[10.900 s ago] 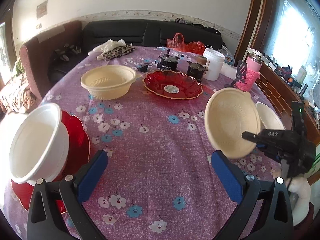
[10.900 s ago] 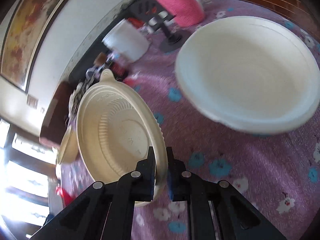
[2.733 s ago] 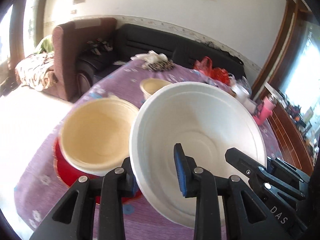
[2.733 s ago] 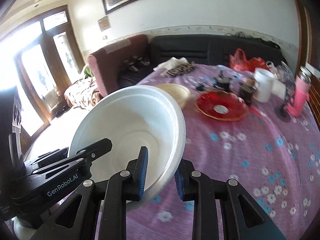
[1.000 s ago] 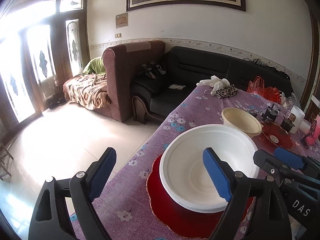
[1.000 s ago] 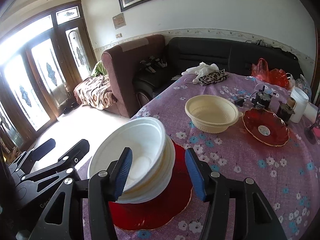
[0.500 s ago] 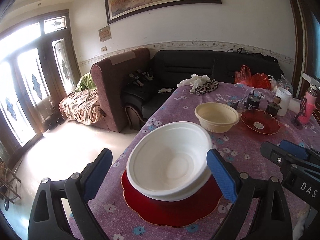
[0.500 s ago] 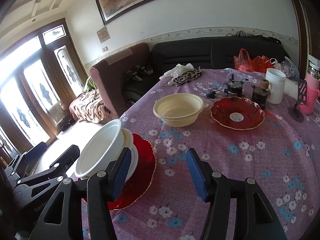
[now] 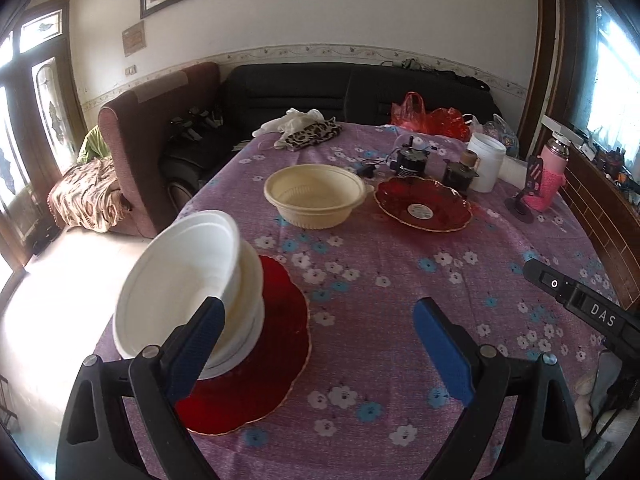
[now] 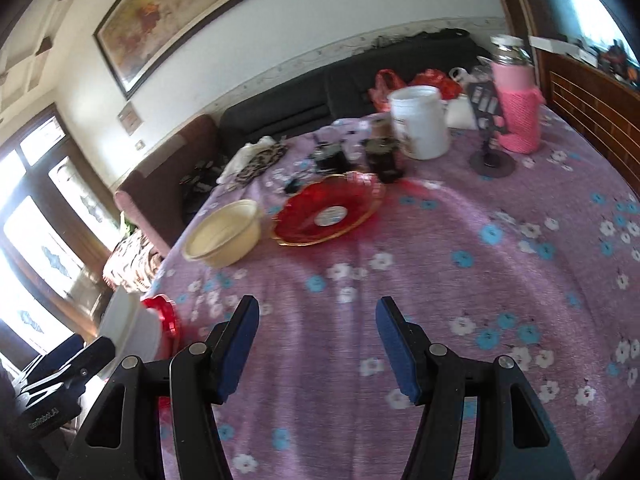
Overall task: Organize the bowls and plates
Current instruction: 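Lower the white bowl into the stack and open both grippers, then grip the rim of the small red scalloped plate with the right gripper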
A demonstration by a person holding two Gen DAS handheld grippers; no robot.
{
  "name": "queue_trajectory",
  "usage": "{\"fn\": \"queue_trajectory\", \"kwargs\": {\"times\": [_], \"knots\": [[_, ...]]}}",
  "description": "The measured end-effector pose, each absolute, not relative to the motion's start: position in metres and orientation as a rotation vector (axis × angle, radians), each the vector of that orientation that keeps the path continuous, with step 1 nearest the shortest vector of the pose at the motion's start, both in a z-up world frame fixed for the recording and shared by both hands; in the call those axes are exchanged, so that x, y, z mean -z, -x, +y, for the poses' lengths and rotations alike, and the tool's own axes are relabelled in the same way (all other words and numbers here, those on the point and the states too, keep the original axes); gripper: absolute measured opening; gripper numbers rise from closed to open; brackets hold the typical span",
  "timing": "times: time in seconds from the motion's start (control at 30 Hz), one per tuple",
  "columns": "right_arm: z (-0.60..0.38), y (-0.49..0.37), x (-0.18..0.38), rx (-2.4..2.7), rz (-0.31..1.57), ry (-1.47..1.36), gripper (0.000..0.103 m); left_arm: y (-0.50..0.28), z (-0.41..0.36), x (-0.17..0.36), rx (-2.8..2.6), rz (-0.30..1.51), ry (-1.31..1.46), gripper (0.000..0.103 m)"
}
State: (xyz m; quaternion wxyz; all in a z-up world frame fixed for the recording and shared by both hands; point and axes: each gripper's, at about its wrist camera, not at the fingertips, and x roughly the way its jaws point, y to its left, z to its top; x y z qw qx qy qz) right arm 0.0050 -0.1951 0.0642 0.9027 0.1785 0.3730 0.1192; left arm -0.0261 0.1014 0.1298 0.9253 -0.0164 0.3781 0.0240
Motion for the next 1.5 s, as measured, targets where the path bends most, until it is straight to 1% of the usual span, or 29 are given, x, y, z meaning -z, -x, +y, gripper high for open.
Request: {"fn": "queue_trajectory", "kwargs": {"times": [0.23, 0.37, 0.53, 0.77, 1.0, 1.03, 1.07, 1.13, 1.17, 1.33, 1.5], "knots": [[-0.229, -0.02, -0.038, -0.175, 0.817, -0.414, 0.065, 0.016, 0.084, -0.12, 0.003, 0.794, 0.064, 0.095], [-0.233, -0.03, -0.026, -0.165, 0.836, -0.431, 0.065, 0.011, 0.095, -0.121, -0.008, 0.774, 0.121, 0.095], [-0.228, -0.051, -0.017, -0.17, 0.832, -0.47, 0.065, -0.01, 0.107, -0.124, -0.035, 0.792, 0.142, 0.095], [-0.211, -0.106, -0.012, -0.142, 0.823, -0.465, 0.065, -0.017, 0.103, -0.117, -0.008, 0.796, 0.212, 0.095], [-0.214, -0.183, 0.019, -0.114, 0.917, -0.558, 0.065, -0.022, 0.098, -0.102, 0.007, 0.825, 0.194, 0.095], [-0.213, -0.19, 0.023, -0.12, 0.93, -0.566, 0.063, -0.024, 0.099, -0.1, 0.007, 0.83, 0.192, 0.095], [-0.211, -0.194, 0.024, -0.116, 0.92, -0.562, 0.049, -0.025, 0.099, -0.098, 0.006, 0.833, 0.191, 0.095], [-0.203, -0.204, 0.026, -0.137, 0.946, -0.551, 0.018, -0.027, 0.101, -0.095, 0.008, 0.839, 0.195, 0.095], [-0.202, -0.206, 0.028, -0.153, 0.959, -0.569, 0.014, -0.028, 0.102, -0.094, 0.01, 0.842, 0.2, 0.095], [-0.202, -0.192, 0.029, -0.161, 1.006, -0.555, 0.012, -0.025, 0.103, -0.092, 0.028, 0.845, 0.215, 0.095], [-0.225, -0.138, 0.029, -0.223, 1.078, -0.543, 0.009, -0.019, 0.097, -0.094, 0.062, 0.846, 0.207, 0.095]]}}
